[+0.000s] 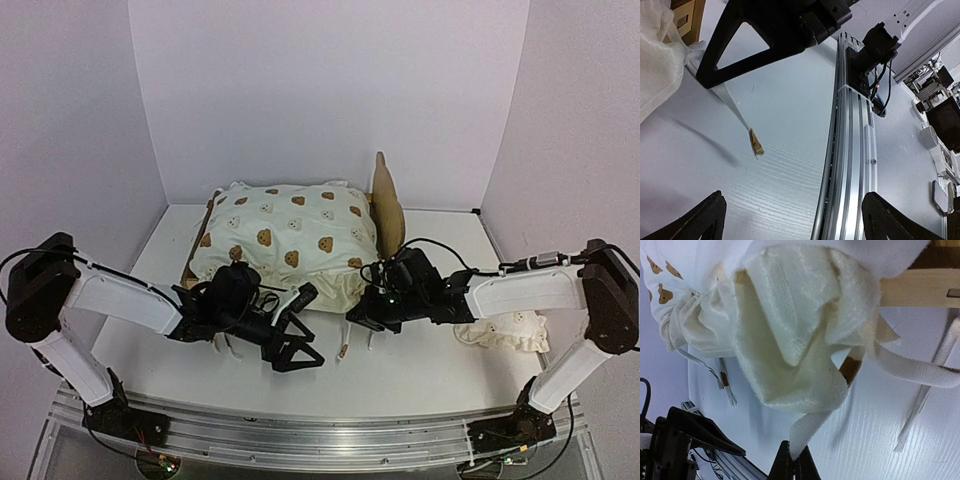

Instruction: Set up the pet bed

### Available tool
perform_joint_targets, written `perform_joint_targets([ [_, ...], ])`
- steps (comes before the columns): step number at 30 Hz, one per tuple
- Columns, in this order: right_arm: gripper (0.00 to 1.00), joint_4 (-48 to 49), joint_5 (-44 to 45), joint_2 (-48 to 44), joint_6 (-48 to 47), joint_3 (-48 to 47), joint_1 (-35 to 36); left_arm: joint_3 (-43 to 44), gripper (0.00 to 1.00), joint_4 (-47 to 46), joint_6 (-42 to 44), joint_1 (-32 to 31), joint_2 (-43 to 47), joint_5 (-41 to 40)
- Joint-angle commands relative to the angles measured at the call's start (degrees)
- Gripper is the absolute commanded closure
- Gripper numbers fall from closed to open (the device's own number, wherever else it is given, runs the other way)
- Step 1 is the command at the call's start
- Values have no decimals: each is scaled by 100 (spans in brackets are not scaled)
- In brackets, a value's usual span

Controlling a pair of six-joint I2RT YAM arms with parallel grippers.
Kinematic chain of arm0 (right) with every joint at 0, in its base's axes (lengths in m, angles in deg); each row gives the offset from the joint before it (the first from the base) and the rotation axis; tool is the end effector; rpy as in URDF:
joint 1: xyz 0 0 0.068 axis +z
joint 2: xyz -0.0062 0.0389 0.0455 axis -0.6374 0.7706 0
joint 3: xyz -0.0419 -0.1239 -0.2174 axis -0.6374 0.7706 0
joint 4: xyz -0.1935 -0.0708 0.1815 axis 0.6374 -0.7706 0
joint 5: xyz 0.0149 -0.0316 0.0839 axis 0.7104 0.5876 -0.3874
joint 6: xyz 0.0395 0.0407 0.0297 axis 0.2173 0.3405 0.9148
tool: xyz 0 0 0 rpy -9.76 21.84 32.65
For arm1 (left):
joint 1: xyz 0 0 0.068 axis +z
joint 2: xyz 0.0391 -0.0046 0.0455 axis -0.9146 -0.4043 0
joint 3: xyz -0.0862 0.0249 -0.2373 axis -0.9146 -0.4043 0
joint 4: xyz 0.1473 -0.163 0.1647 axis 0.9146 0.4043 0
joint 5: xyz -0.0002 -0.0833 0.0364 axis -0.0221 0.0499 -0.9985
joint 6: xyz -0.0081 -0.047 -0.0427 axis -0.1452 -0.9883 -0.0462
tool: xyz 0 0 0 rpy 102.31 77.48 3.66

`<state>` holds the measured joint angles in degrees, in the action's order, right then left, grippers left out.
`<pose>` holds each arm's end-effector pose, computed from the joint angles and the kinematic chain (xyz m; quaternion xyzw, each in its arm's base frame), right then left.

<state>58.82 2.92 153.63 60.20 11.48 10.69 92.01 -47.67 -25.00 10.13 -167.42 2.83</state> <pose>0.2229 0.2742 0.1544 0.0112 0.9024 0.3588 0.2385 0.1637 -0.2936 0.1384 0.4541 0.7099 -0.4781 0.2476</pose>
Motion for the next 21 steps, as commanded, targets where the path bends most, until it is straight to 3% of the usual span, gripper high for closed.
perform_joint_targets([
  [1,100,329,272,-140,106,-27,43,331,4,-1413,-666,-90,-568,72],
  [7,100,331,364,-182,17,21,43,682,1,-1511,-705,-204,-1148,407],
  [13,100,352,419,-163,-13,52,43,742,5,-1727,-781,-275,-1466,491],
  [21,100,367,419,-157,-102,37,43,783,7,-1814,-1051,-322,-1673,63],
])
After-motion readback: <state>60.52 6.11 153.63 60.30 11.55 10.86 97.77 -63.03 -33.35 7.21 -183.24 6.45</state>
